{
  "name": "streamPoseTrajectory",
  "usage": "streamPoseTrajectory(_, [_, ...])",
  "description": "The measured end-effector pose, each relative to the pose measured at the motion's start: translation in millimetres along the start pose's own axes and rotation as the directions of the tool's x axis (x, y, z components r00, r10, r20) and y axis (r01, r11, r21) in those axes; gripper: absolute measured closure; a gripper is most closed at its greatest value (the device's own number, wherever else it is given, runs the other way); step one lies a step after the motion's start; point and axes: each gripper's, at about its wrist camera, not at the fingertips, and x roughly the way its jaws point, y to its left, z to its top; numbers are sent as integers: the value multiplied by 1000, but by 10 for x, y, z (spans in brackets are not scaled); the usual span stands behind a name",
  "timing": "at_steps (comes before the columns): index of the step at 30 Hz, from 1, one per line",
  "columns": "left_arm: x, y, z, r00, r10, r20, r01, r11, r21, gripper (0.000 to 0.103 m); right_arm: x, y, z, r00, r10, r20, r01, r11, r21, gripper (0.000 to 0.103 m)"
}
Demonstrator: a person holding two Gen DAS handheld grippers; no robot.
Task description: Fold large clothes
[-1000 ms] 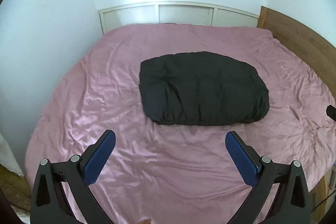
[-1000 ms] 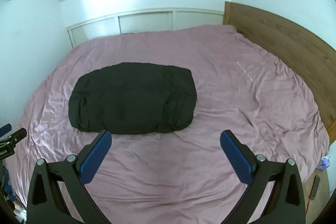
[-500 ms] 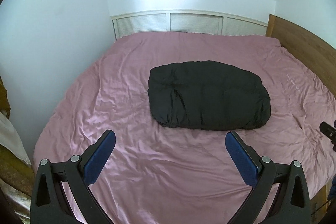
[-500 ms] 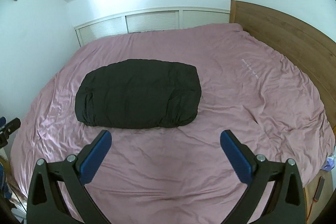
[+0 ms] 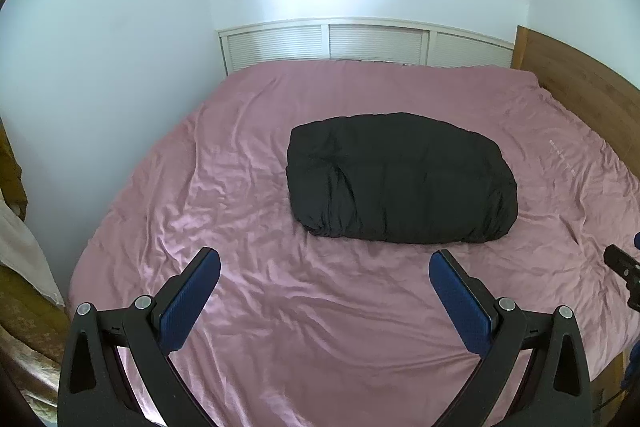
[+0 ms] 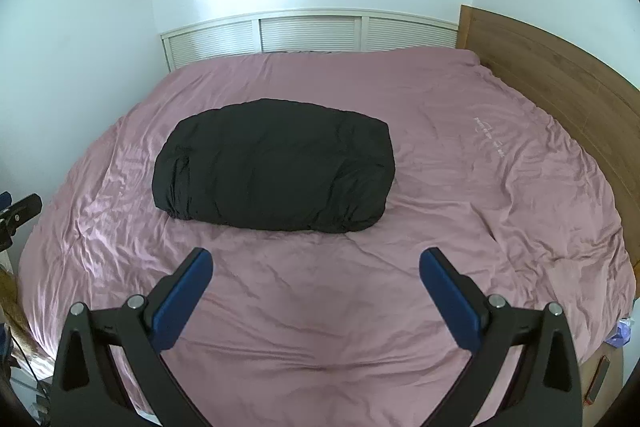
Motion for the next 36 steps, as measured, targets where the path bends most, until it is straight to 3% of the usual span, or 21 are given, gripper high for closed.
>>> streamPoseTrajectory(36, [-34, 53, 41, 999, 34, -20, -33, 999, 19, 1, -140, -37, -131, 999, -39, -6, 39, 999, 18, 0])
